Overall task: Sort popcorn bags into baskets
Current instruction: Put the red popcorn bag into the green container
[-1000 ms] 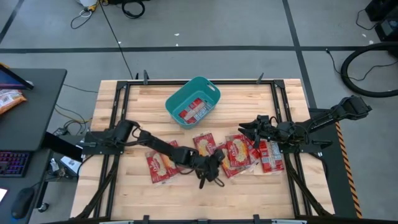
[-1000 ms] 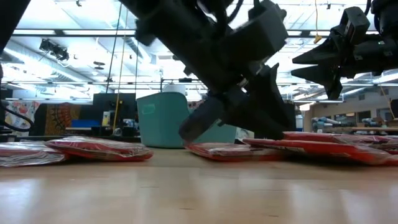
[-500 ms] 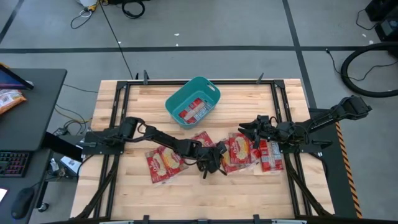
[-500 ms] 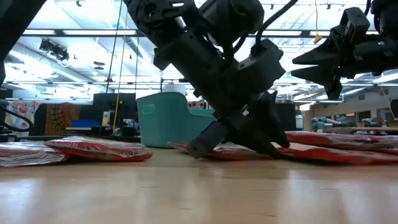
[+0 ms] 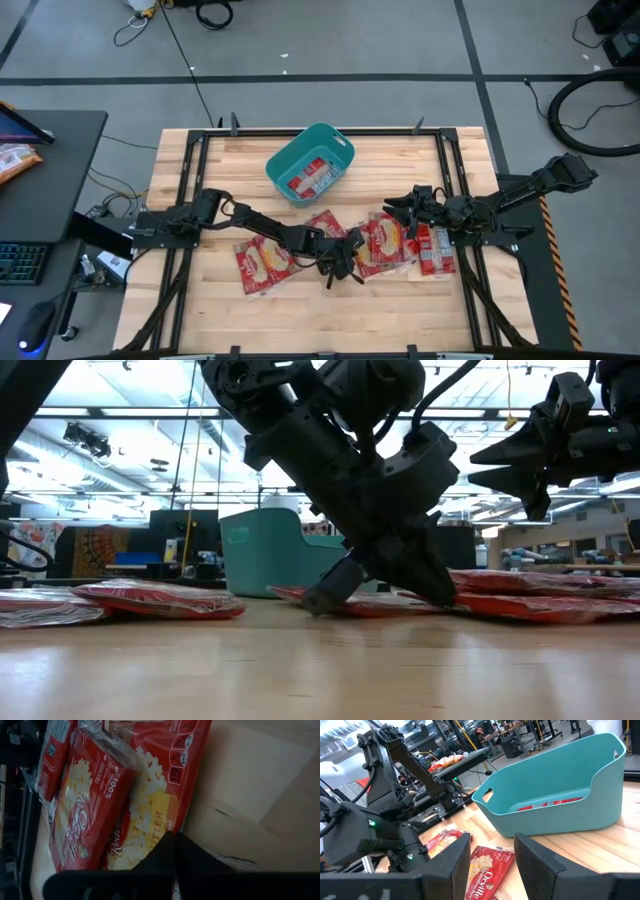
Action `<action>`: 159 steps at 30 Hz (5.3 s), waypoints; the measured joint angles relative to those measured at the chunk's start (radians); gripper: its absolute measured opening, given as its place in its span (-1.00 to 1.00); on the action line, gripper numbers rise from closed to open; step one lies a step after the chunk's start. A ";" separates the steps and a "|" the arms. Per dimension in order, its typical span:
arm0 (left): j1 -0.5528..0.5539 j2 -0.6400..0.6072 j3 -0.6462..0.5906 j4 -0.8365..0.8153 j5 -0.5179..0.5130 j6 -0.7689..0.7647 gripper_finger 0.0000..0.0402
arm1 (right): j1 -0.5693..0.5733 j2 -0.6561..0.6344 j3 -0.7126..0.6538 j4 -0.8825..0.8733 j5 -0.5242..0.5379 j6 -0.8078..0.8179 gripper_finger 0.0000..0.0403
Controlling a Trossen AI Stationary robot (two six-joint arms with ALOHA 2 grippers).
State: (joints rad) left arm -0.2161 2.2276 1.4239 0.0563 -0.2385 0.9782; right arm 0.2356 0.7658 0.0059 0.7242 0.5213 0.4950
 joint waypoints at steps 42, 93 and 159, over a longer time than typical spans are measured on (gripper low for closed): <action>0.296 -0.614 -0.001 -0.616 -0.423 -0.630 -1.00 | 0.000 0.000 0.000 0.000 0.000 0.000 -0.22; 0.073 -0.538 -0.039 -0.659 0.318 -0.614 -0.40 | 0.000 0.000 0.000 0.000 0.000 0.000 -0.22; -0.162 -0.401 -0.385 -0.277 -0.251 -0.425 0.07 | 0.000 0.000 0.000 -0.001 0.000 0.000 -0.22</action>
State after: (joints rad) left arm -0.3776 1.8267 1.0386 -0.2212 -0.4891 0.5533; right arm 0.2354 0.7657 0.0059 0.7230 0.5213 0.4950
